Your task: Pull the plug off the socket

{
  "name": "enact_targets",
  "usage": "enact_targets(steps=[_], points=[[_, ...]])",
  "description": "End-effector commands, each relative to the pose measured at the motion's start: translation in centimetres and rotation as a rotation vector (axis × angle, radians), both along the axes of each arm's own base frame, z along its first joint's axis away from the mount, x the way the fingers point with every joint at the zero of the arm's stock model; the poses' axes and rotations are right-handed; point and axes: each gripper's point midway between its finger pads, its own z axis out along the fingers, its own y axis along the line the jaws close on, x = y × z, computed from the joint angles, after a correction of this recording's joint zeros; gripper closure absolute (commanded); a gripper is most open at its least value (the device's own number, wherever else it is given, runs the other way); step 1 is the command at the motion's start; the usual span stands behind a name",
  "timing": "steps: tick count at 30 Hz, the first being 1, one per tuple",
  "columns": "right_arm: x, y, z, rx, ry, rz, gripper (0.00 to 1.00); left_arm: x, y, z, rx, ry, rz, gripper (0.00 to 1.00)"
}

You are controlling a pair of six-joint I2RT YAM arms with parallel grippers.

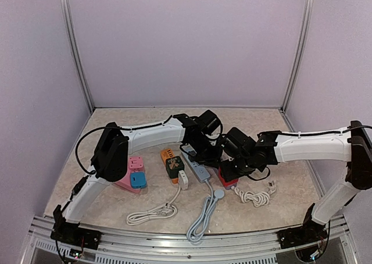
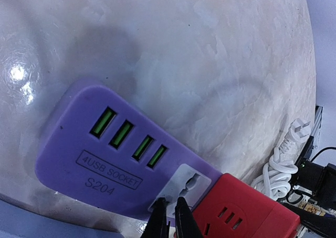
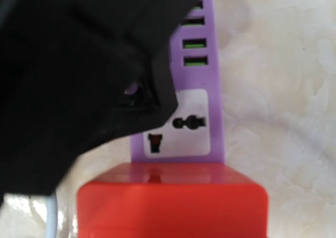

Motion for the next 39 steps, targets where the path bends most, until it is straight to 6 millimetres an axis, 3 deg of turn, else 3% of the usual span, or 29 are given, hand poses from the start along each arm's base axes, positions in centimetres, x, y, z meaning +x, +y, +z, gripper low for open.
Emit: enact_targets(steps=[1,11,20,32,39], points=[[2.7,2.3,3.6,0.079,-0.128,-0.009,0.88,-1.7,4.2,-7.8,0.239,0.104,0.012,0.93],[2.8,3.1,5.5,0.123,-0.146,0.021,0.88,-0.2,5.0,-8.5,0.264,0.115,0.050,0.92],[3.2,3.0,7.2,0.123,-0.181,0.014,0.88,-0.7,5.3,-10.0,0.297,0.138,0.052,0.93],[3.6,1.9,6.6,0.108,-0.123,-0.009,0.87,-1.7,5.6,-11.6,0.329,0.162,0.034,0.93],[3.6,2.5,5.5,0.160,-0.063,0.011,0.86,-1.8,6.0,-12.0,0.345,0.168,0.043,0.93]])
